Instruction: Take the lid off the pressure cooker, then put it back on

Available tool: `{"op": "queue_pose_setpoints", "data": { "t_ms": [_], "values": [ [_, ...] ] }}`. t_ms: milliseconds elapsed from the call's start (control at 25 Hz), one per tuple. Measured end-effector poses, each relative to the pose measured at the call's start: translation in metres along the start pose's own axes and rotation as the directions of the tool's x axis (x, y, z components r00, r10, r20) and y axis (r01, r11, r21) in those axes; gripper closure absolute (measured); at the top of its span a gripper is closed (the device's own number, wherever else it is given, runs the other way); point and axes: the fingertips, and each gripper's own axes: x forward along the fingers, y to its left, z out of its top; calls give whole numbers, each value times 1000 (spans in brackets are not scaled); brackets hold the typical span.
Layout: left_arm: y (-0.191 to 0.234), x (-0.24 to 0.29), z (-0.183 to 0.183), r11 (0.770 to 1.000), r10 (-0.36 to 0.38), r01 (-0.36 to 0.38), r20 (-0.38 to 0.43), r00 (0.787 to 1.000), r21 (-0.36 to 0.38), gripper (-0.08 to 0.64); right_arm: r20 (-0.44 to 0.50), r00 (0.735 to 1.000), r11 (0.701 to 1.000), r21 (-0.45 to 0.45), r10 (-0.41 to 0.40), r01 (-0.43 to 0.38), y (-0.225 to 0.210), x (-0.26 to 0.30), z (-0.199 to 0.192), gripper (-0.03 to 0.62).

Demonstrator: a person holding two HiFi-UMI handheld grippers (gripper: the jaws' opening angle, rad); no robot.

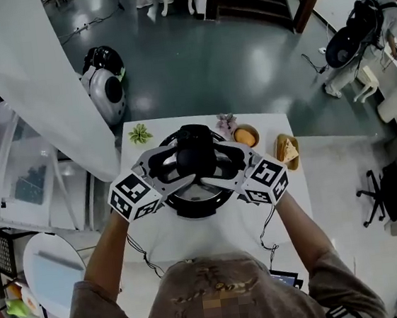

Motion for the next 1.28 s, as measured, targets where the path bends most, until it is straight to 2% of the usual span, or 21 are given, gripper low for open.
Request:
{"op": "queue_pose_setpoints", "data": {
  "t_ms": [160, 320, 480, 800, 1280],
  "values": [
    [1, 6, -3, 999, -29, 30, -41, 999, 20, 263, -37, 999, 999, -31, 24, -25, 0, 6, -3, 247],
    [0, 8, -5, 998, -49, 52, -74, 996, 37, 275, -54, 998, 999, -36, 31, -33, -4, 5, -3, 331],
    [-1, 12, -9, 996, -55, 62, -113, 992, 57, 287, -62, 997, 999, -30, 40, -42, -4, 6, -4, 334],
    [-1, 12, -9, 994, -90, 97, -128, 988, 54, 294, -62, 998, 999, -33, 28, -30, -3, 5, -3, 339],
    [1, 12, -8, 971, -223, 233, -133, 966, 62, 298, -78, 994, 995, 56, -81, 86, -2, 7, -1, 337]
  ]
}}
